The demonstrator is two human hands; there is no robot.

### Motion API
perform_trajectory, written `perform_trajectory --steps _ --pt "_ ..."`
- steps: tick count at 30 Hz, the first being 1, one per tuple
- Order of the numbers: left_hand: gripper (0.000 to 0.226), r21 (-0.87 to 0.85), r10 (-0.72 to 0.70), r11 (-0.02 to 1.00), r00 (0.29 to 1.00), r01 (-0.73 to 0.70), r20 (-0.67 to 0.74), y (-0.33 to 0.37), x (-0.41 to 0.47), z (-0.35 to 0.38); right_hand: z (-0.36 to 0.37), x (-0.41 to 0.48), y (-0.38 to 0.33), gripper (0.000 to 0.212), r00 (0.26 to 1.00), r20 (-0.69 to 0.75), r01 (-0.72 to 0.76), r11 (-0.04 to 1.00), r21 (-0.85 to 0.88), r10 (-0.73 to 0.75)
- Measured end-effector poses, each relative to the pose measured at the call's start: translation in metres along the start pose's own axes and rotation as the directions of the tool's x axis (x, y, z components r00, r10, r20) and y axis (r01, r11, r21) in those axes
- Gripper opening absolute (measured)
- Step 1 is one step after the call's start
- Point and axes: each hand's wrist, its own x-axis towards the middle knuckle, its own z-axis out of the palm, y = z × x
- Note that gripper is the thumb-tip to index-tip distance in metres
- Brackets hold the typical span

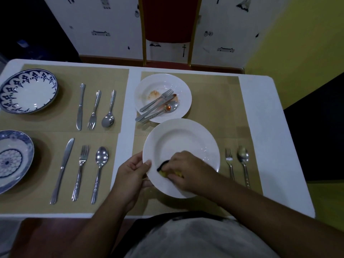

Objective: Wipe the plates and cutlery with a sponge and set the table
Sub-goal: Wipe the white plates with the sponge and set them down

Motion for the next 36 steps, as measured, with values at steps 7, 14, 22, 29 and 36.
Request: perform_trajectory --steps 7,14,22,29,36 --pt "0.029 0.089 -0.041 0.995 0.998 0.045 -0.043 -0.017 0.01 -0.011 0.013 -0.013 0.011 0.052 0.976 0.182 -0.114 0.993 -0.027 0.117" --pt "0.029 0.185 -0.048 0.981 0.995 0.062 -0.082 -0.023 0.018 -0.021 0.033 -0.006 0.004 0.055 0.964 0.221 -0.128 0.987 -0.094 0.147" --pt "0.046 0.239 0.033 0.971 0.999 -0.024 -0.034 -0.015 0.019 -0.033 0.035 0.005 -0.002 0.052 0.957 0.092 -0.271 0.962 -0.045 0.274" --pt "0.055 0.469 0.124 0.873 0.991 -0.133 0.049 -0.016 0.022 -0.046 0.036 0.006 -0.01 0.057 0.892 -0.164 -0.426 0.905 0.005 0.421" --pt "0.081 0.892 0.238 0.102 0.882 -0.439 0.407 -0.036 0.025 -0.051 0.056 0.006 -0.024 0.071 0.928 -0.085 -0.37 0.922 -0.11 0.362"
